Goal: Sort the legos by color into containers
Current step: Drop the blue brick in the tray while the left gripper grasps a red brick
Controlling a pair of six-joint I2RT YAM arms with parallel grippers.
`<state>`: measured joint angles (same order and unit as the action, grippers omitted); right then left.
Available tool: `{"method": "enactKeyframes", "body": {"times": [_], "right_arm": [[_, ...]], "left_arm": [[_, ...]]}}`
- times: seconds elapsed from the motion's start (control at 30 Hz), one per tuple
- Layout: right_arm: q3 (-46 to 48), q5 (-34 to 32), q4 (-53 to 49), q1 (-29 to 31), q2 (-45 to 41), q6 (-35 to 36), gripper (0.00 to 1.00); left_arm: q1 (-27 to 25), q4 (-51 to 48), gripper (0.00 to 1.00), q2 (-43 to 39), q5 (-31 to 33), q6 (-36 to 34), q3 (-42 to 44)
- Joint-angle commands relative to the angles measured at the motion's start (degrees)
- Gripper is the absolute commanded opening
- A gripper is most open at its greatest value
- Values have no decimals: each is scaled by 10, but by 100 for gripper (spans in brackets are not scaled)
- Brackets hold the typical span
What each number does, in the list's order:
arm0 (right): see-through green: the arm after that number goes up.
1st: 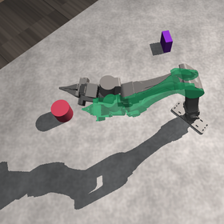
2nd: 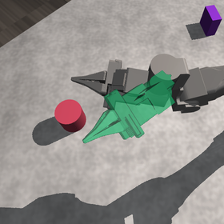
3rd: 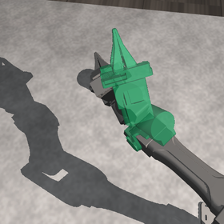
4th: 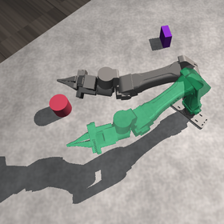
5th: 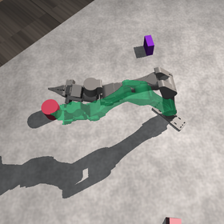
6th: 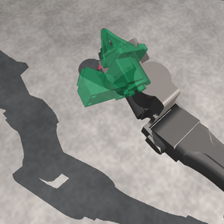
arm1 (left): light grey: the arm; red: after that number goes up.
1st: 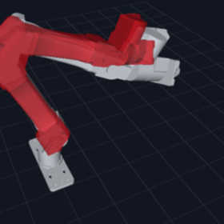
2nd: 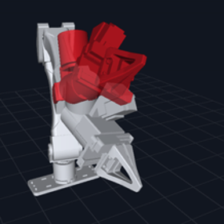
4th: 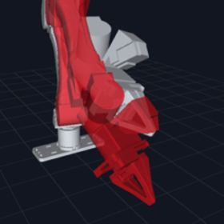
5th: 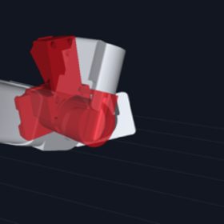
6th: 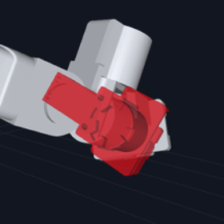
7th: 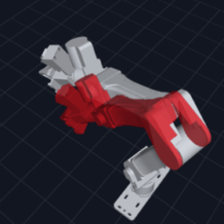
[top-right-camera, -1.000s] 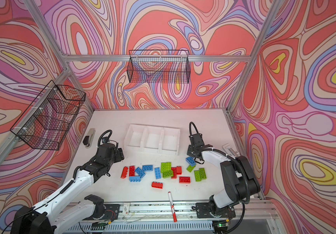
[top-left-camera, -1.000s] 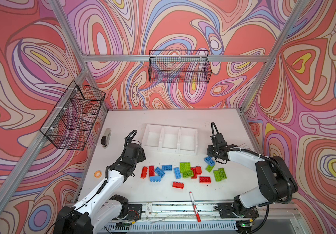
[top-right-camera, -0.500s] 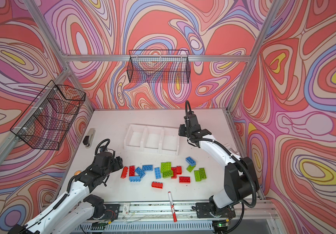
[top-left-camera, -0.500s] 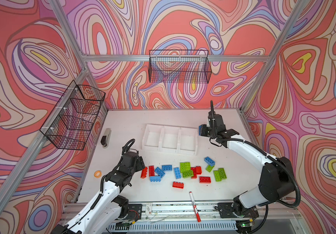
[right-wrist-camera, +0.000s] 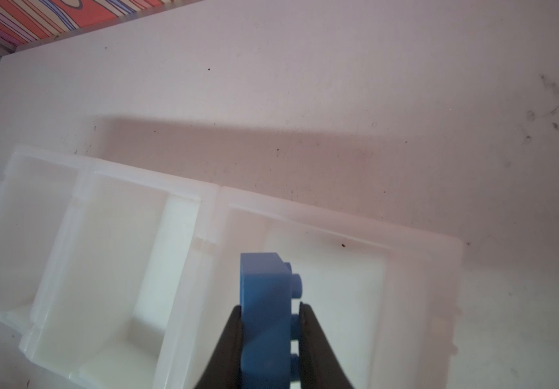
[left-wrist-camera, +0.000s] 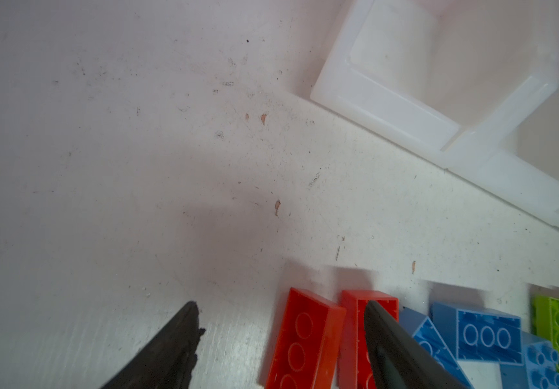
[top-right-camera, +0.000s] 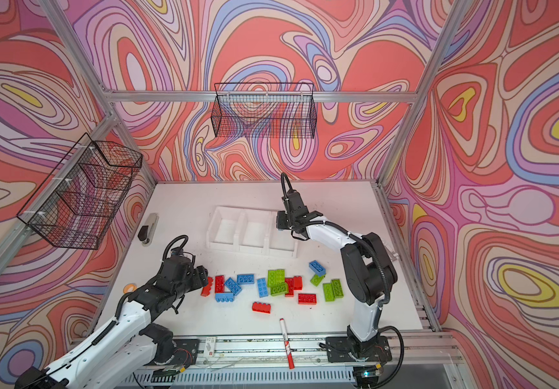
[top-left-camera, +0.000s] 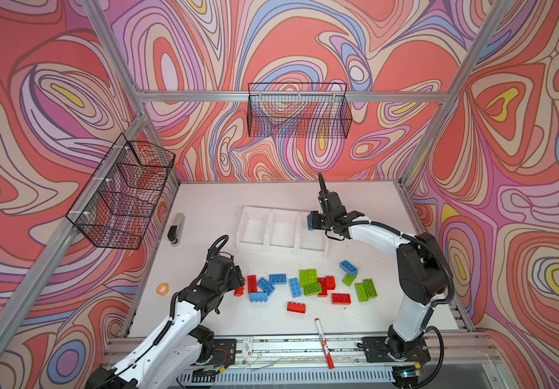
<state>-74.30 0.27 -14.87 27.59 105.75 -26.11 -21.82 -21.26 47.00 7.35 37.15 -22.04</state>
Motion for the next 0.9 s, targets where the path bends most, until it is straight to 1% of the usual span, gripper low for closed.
{"method": "enactKeyframes", "body": {"times": [0.0,0.1,0.2,0.23,0.37,0.57,0.73,0.87], "right_arm": [[-18,10,15,7,8,-18,21],[-19,7,17,6,7,-20,38],[-17,-3,17,6,-3,-16,47],[-16,-8,16,6,-8,-13,49],[-14,-30,11,6,-26,-3,50],[9,-52,23,-7,-73,3,49],[27,-57,29,-18,-94,4,48],[39,-58,31,-23,-101,7,48]], "left_arm": [[-4,-1,79,12,-11,8,0],[-4,6,79,26,-20,11,-1],[-8,6,79,39,-21,15,-4],[-9,7,79,42,-21,17,-4],[-18,7,78,53,-19,24,-5],[-32,1,74,68,-15,28,-8],[-38,-6,66,93,-5,39,-11],[-38,-9,55,116,-2,43,-16]]}}
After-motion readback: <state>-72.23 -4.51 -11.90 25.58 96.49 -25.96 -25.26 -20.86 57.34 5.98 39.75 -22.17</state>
